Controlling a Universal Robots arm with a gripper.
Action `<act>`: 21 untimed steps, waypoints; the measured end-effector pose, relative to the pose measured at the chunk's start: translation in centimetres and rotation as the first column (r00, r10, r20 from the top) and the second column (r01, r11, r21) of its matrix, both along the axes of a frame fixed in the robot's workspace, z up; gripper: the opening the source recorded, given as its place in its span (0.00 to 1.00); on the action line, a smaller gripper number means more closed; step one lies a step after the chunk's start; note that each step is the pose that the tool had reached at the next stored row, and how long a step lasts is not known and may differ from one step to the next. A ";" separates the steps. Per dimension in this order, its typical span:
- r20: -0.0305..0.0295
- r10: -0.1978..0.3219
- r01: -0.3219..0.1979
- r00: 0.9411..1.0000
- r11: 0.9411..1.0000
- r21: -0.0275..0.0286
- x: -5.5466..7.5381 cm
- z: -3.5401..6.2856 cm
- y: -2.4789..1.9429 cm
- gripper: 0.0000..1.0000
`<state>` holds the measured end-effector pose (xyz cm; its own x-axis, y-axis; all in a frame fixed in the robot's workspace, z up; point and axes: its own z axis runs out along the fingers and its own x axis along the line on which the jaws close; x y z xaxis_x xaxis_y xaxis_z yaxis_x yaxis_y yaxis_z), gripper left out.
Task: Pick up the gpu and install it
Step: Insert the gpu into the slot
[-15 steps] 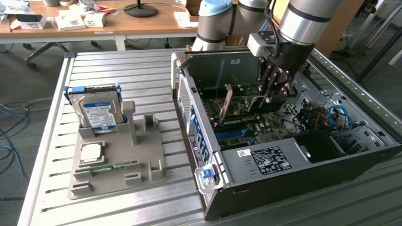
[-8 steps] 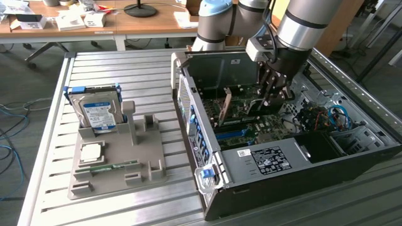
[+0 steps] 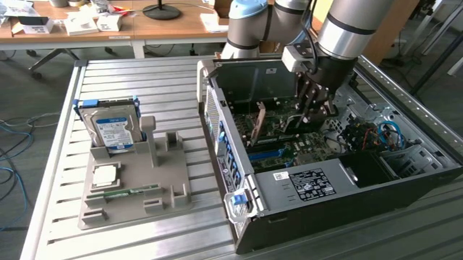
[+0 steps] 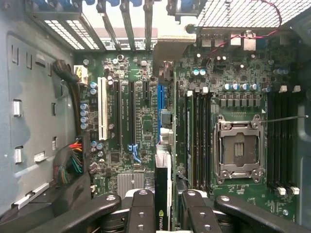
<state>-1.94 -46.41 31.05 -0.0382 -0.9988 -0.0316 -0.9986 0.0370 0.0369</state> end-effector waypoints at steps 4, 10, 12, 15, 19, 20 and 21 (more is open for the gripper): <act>0.000 0.000 0.000 1.000 1.000 0.000 -0.4 -0.03 0.00 0.26; 0.000 0.000 0.000 1.000 1.000 0.000 -0.6 -0.58 0.00 0.26; 0.000 0.000 0.000 1.000 1.000 0.000 -0.6 -0.84 0.00 0.26; 0.000 0.000 0.000 1.000 1.000 0.000 -0.6 -1.21 0.00 0.26; 0.000 0.000 0.000 1.000 1.000 0.001 -0.7 -1.57 0.00 0.26; 0.000 0.000 0.000 1.000 1.000 0.001 -0.7 -1.61 0.00 0.26; 0.000 0.000 0.000 1.000 1.000 0.001 -0.7 -1.61 0.00 0.26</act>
<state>-2.62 -46.41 29.44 -0.0381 -0.9987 -0.0329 -0.9986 0.0369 0.0369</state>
